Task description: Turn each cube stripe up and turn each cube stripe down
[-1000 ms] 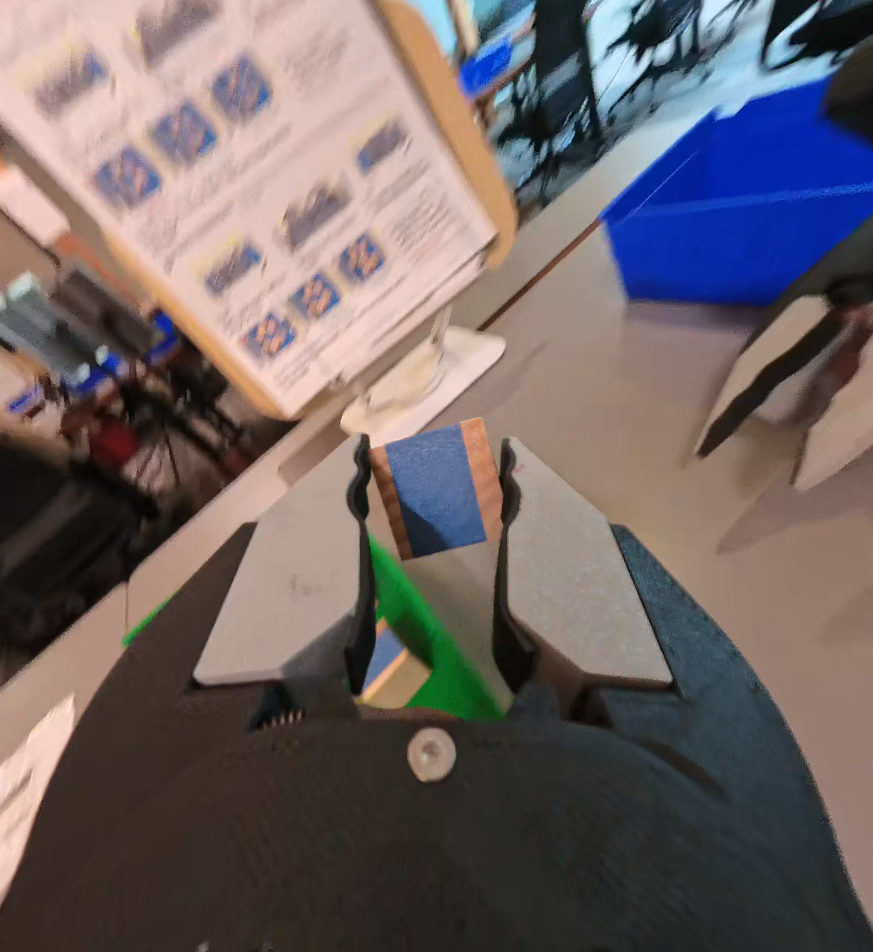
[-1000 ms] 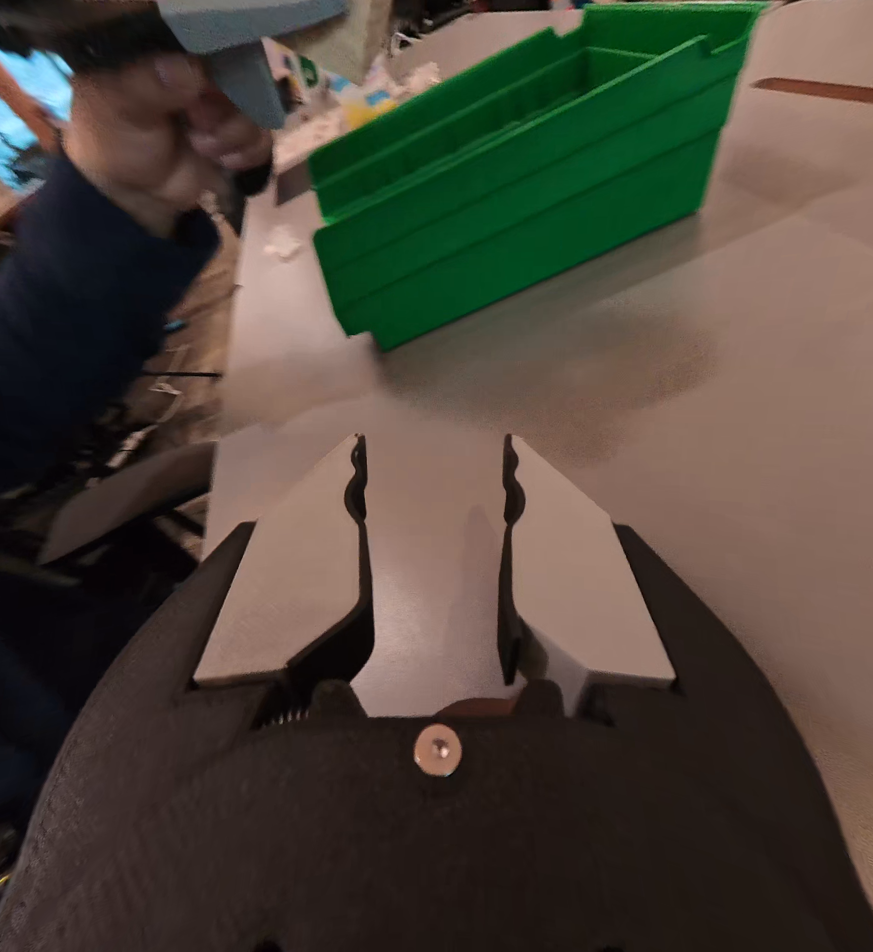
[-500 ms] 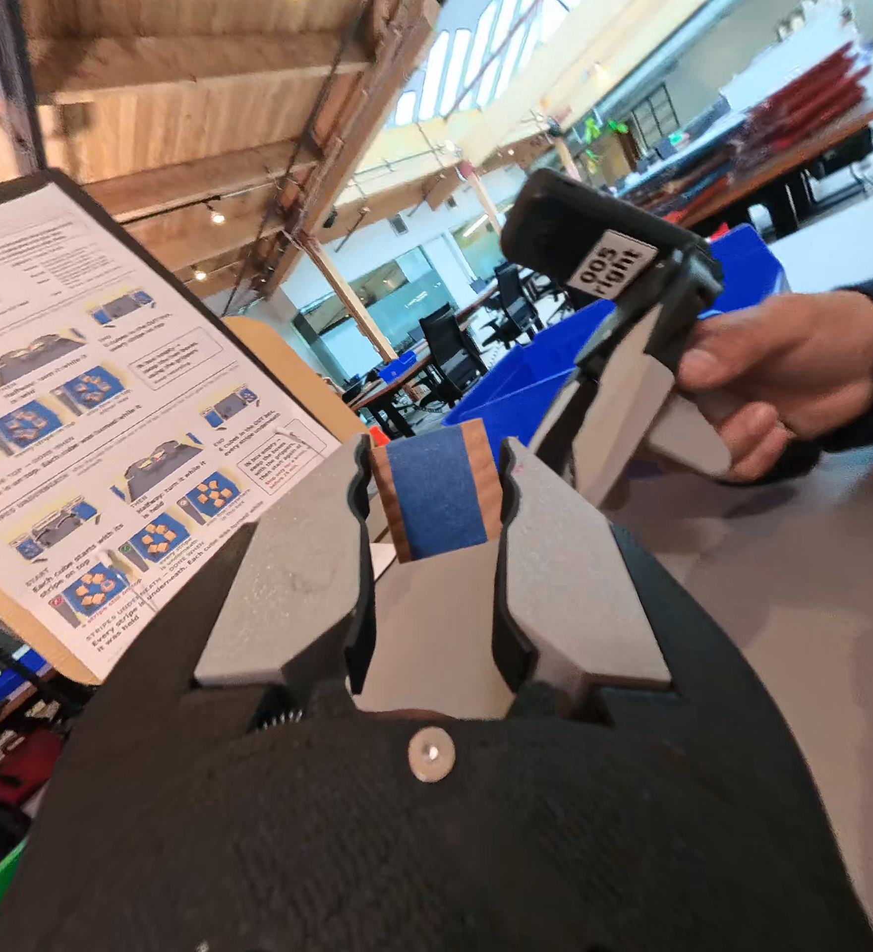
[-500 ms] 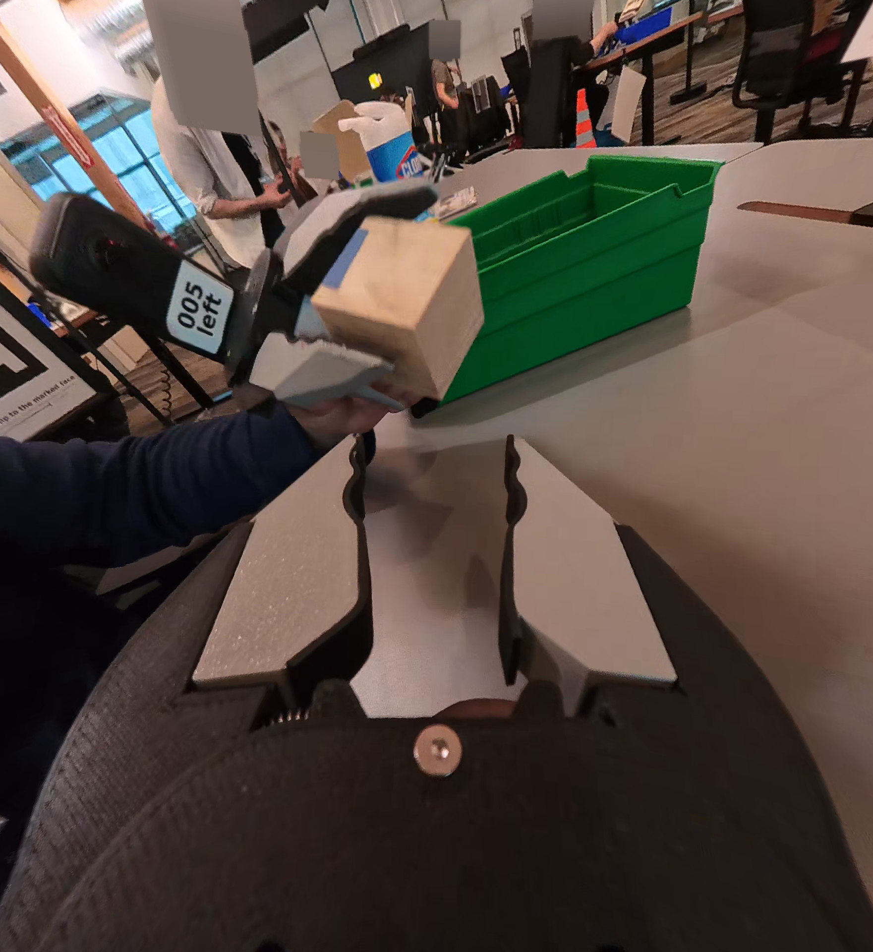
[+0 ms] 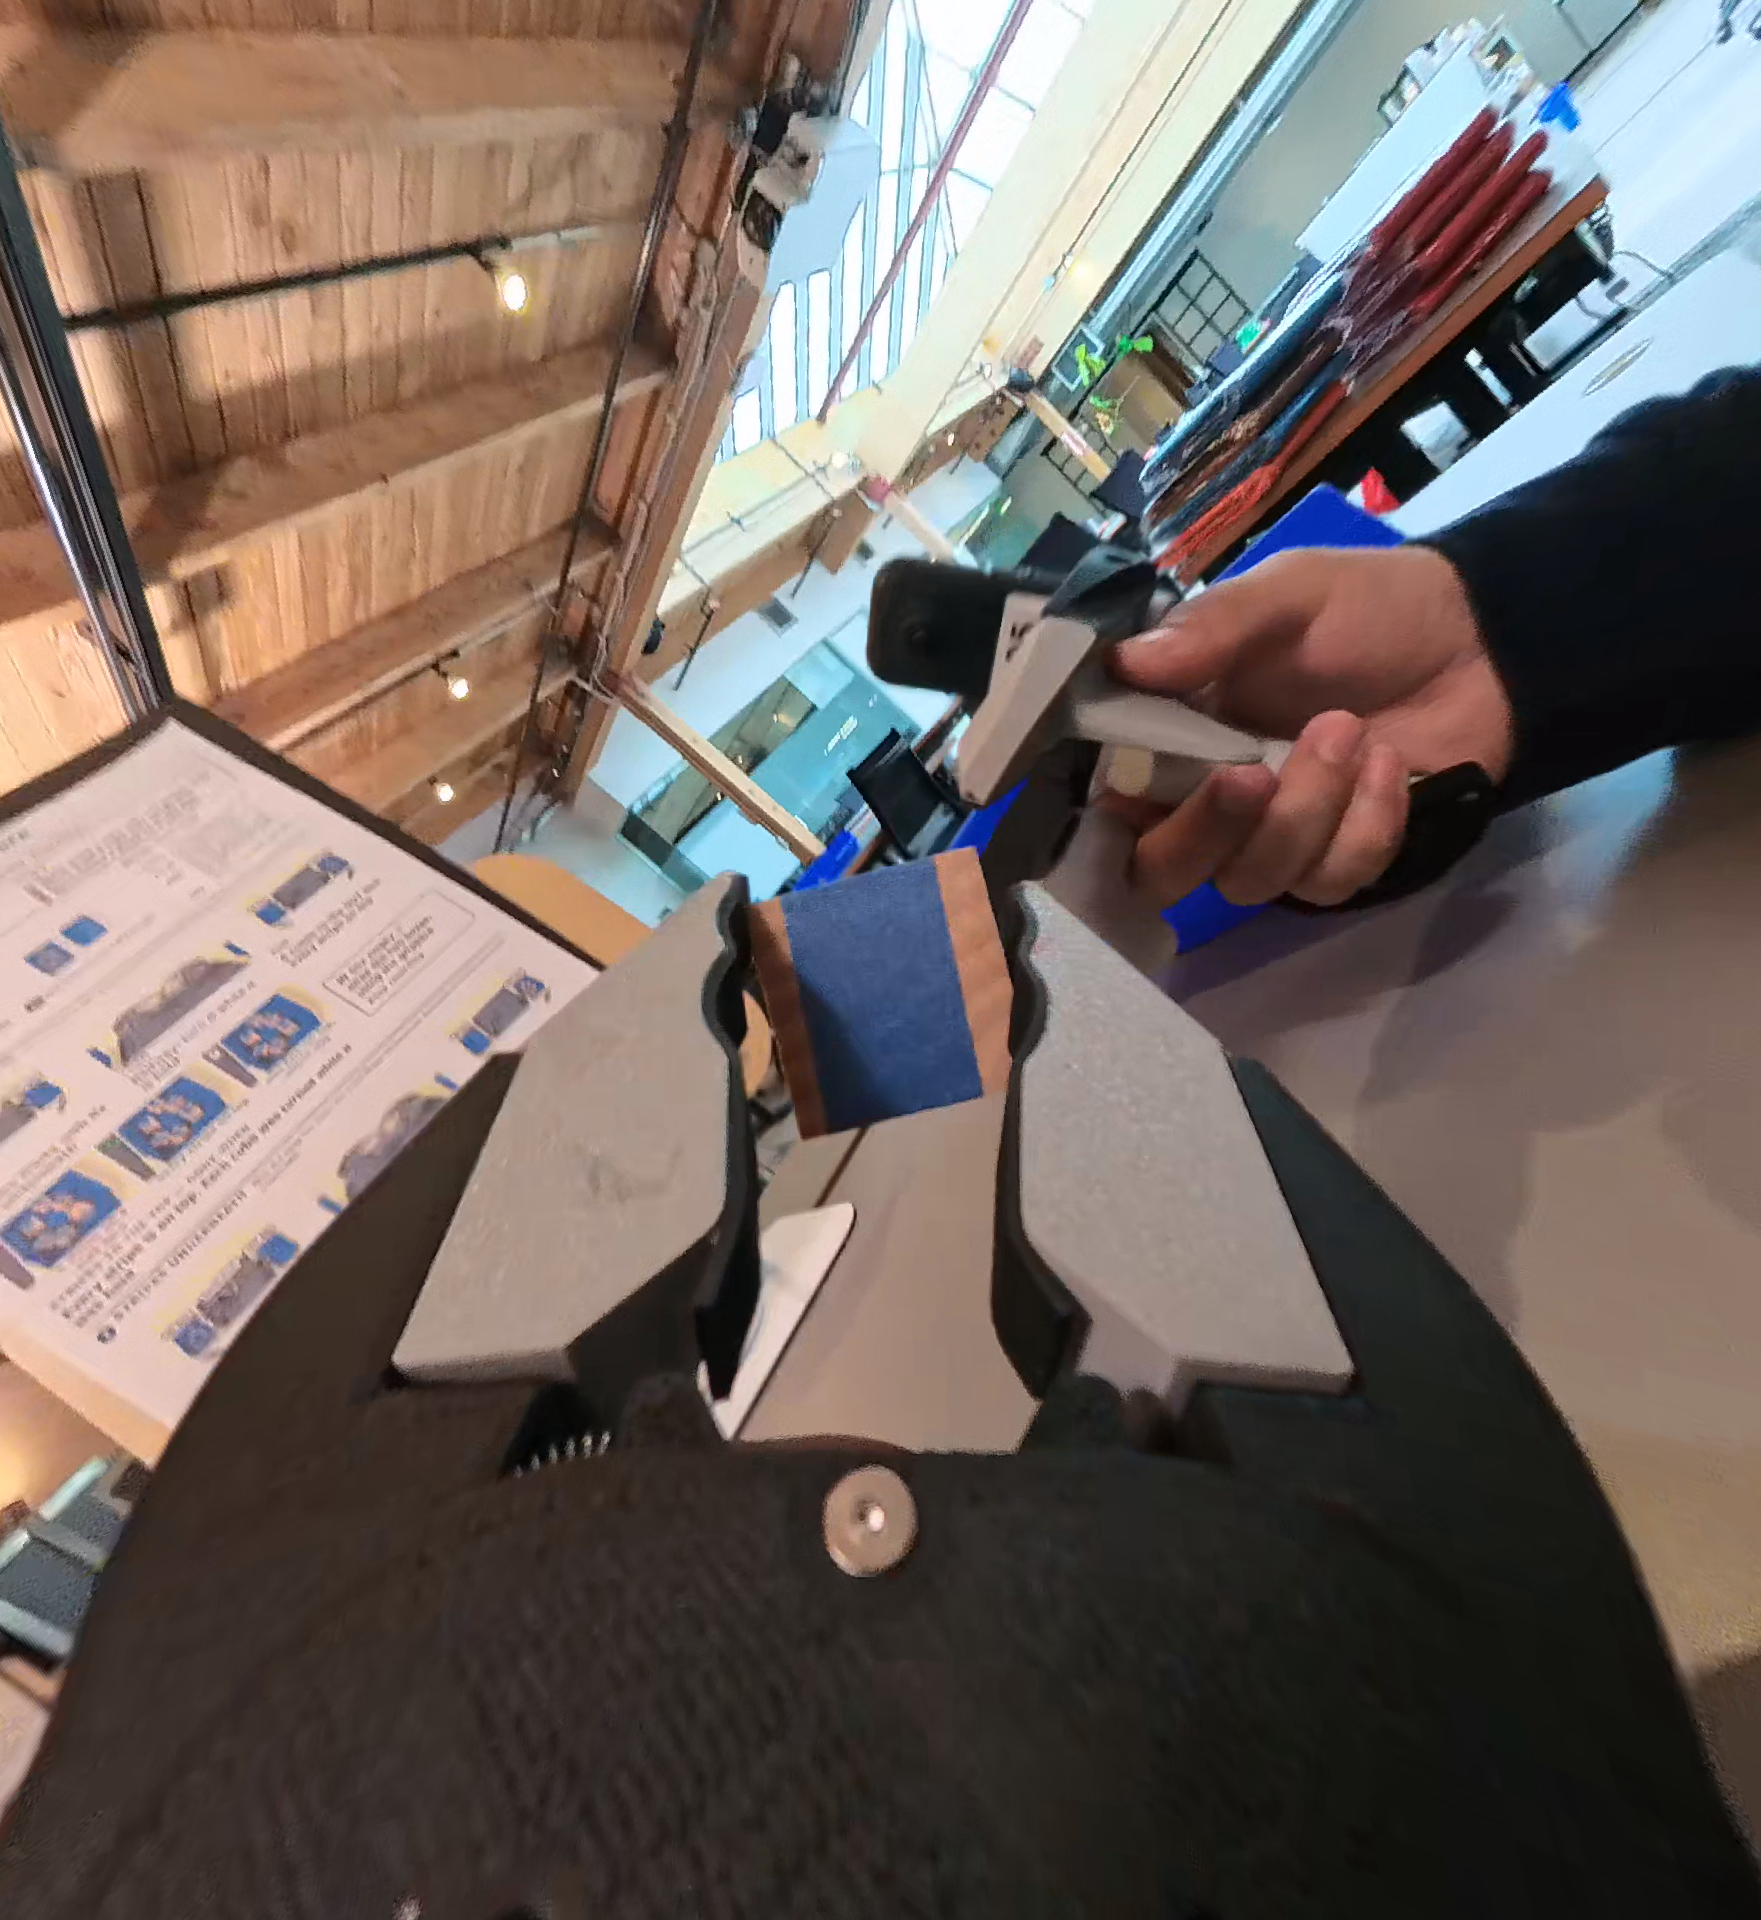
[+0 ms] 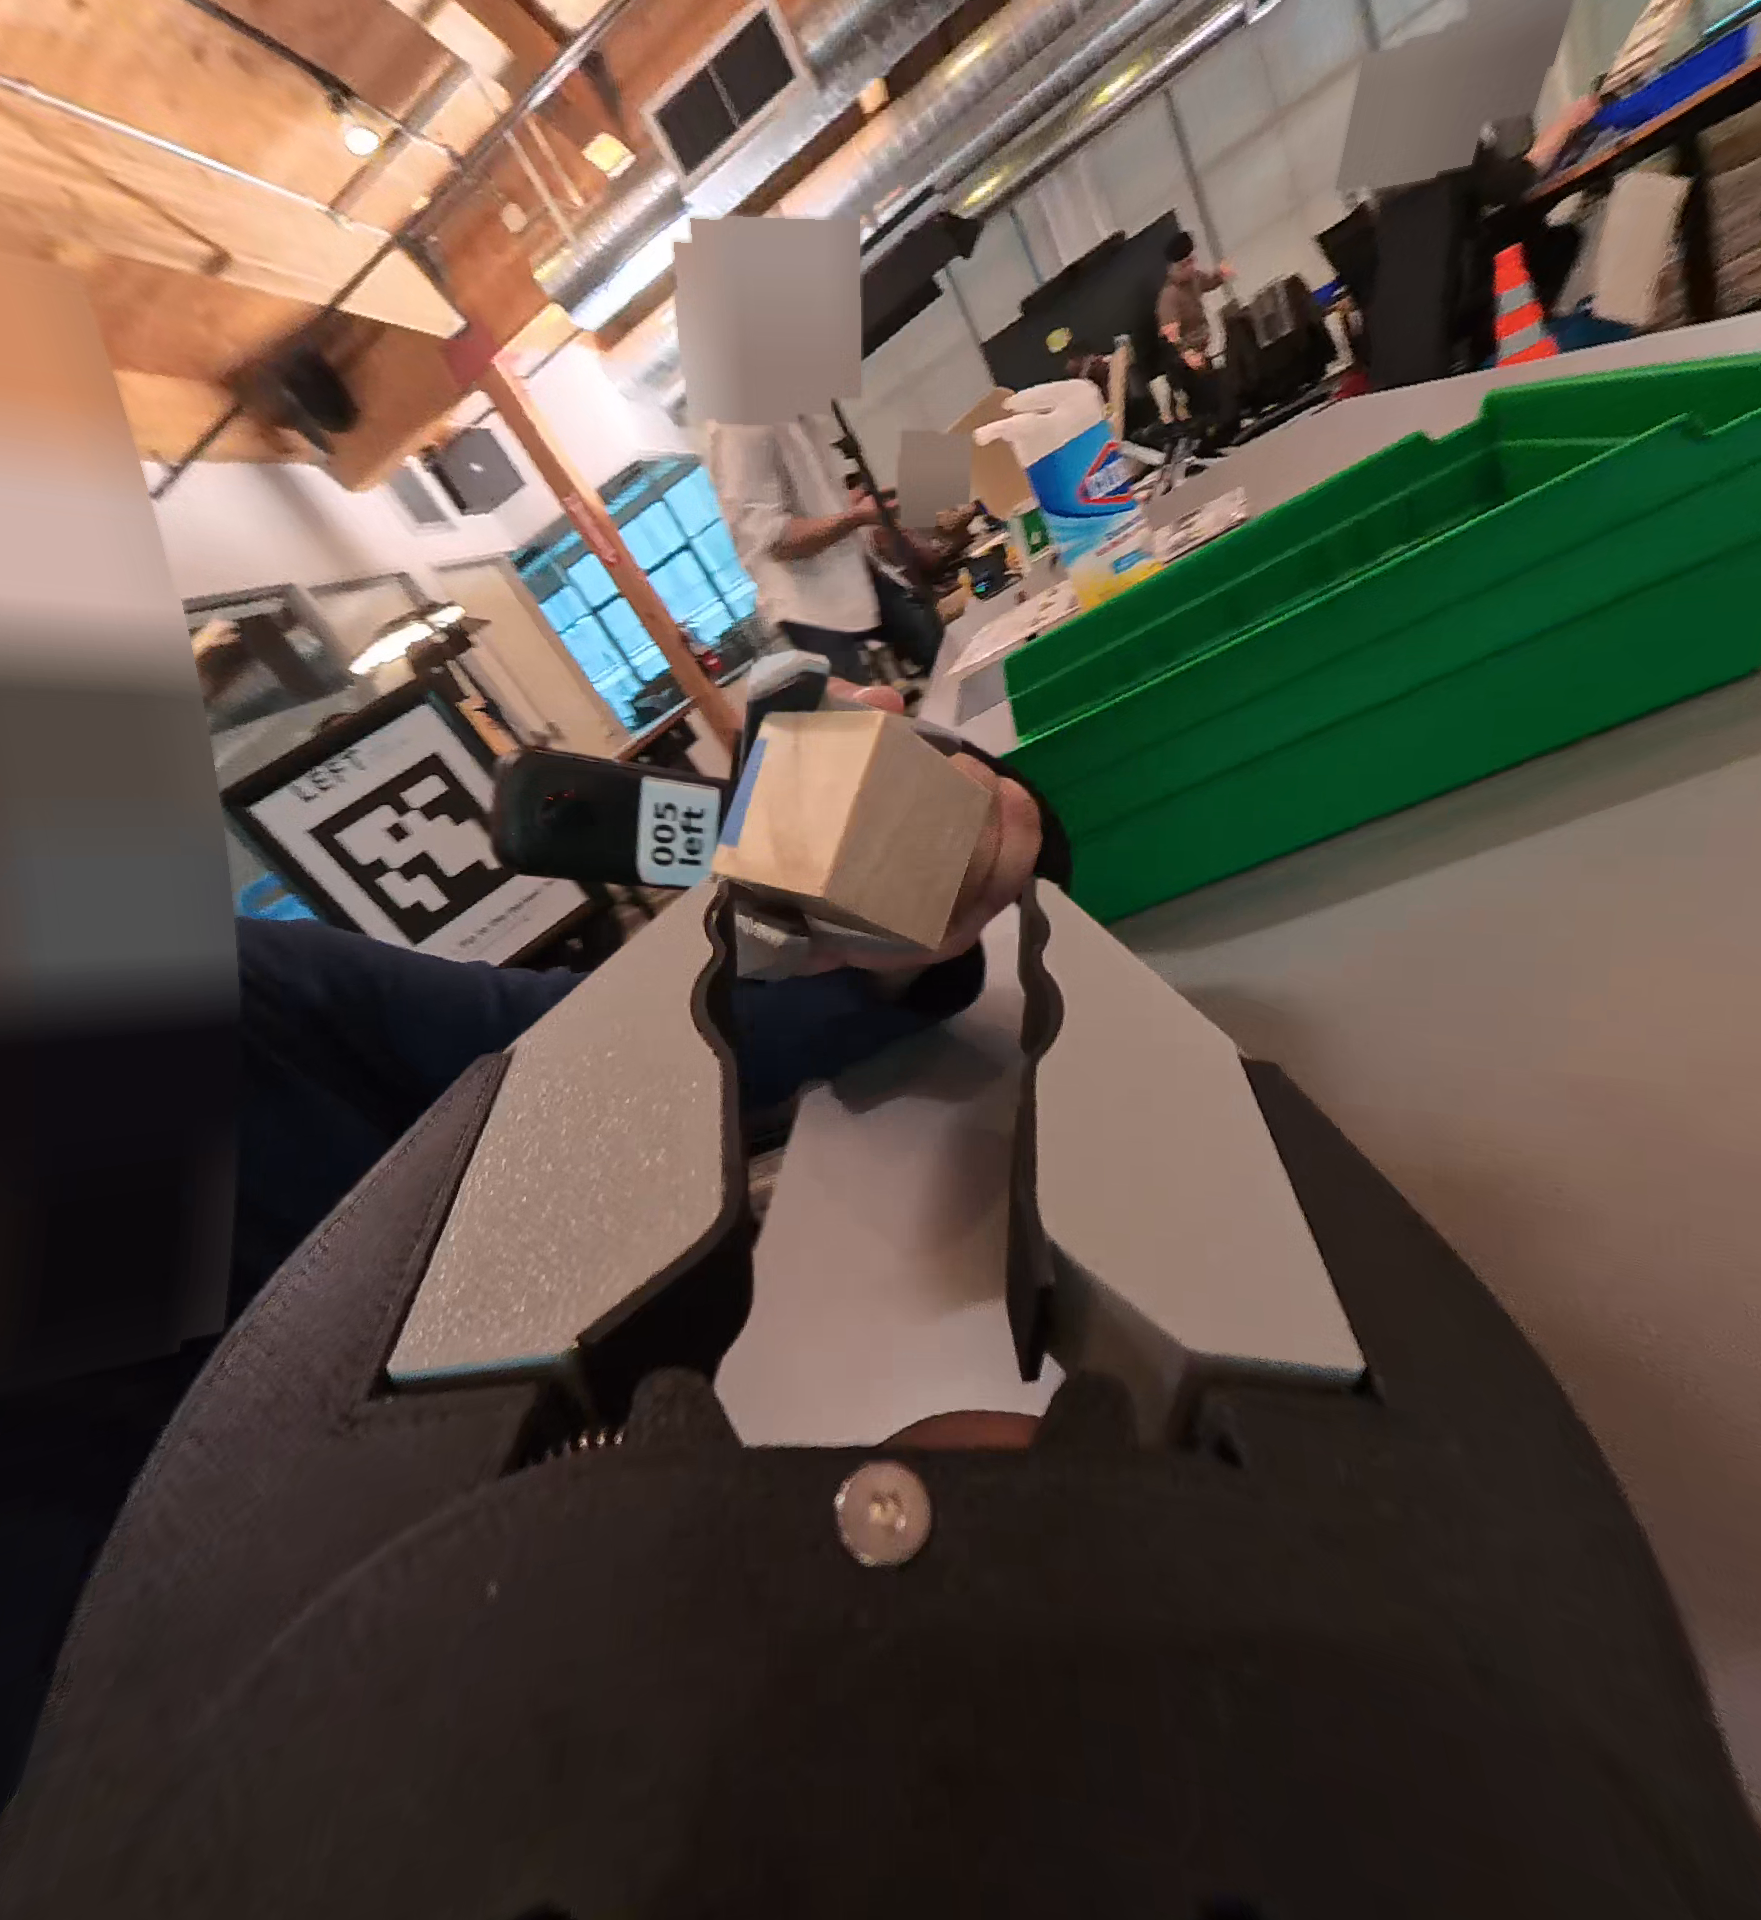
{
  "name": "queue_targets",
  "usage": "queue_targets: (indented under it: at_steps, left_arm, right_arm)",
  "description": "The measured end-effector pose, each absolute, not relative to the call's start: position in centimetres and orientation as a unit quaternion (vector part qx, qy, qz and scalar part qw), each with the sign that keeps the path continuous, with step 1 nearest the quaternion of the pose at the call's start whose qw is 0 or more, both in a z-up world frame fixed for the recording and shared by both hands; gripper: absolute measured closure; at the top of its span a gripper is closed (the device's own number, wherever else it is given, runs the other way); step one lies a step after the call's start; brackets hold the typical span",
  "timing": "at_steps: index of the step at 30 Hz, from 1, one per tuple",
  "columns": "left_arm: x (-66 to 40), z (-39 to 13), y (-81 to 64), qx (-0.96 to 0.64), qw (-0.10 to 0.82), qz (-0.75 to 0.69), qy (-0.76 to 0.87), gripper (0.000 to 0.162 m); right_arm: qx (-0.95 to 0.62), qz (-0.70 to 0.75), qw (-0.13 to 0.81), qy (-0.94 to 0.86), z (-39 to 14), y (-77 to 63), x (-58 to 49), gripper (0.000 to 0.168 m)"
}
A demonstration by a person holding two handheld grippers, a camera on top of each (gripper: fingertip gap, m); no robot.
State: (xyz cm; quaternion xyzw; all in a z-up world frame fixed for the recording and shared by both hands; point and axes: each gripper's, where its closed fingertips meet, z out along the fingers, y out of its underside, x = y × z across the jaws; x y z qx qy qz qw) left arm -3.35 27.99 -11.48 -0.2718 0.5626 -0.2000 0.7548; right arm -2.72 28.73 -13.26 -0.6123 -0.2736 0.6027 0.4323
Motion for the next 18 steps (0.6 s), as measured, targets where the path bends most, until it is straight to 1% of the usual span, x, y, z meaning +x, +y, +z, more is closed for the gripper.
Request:
queue_targets:
  at_steps: [5, 11, 13, 14, 18]
  left_arm:
    - [-3.6, -11.3, 26.0, -0.242, 0.761, -0.201, 0.568, 0.114]
    - [-3.2, -11.9, 24.2, -0.220, 0.745, -0.221, 0.590, 0.115]
    - [-3.2, -11.9, 23.1, -0.203, 0.740, -0.232, 0.597, 0.114]
    - [-3.1, -12.0, 22.5, -0.195, 0.739, -0.236, 0.601, 0.114]
    - [-3.0, -12.2, 21.5, -0.172, 0.745, -0.216, 0.607, 0.115]
  right_arm:
    - [-0.601, 0.644, 0.367, -0.299, -13.7, 26.8, -4.2, 0.112]
    - [-0.585, 0.664, 0.325, -0.335, -13.7, 24.9, -5.3, 0.107]
    - [-0.567, 0.691, 0.299, -0.334, -13.2, 24.0, -5.2, 0.108]
    - [-0.556, 0.705, 0.286, -0.335, -13.0, 23.6, -5.2, 0.111]
    - [-0.553, 0.716, 0.245, -0.348, -13.5, 22.5, -5.7, 0.112]
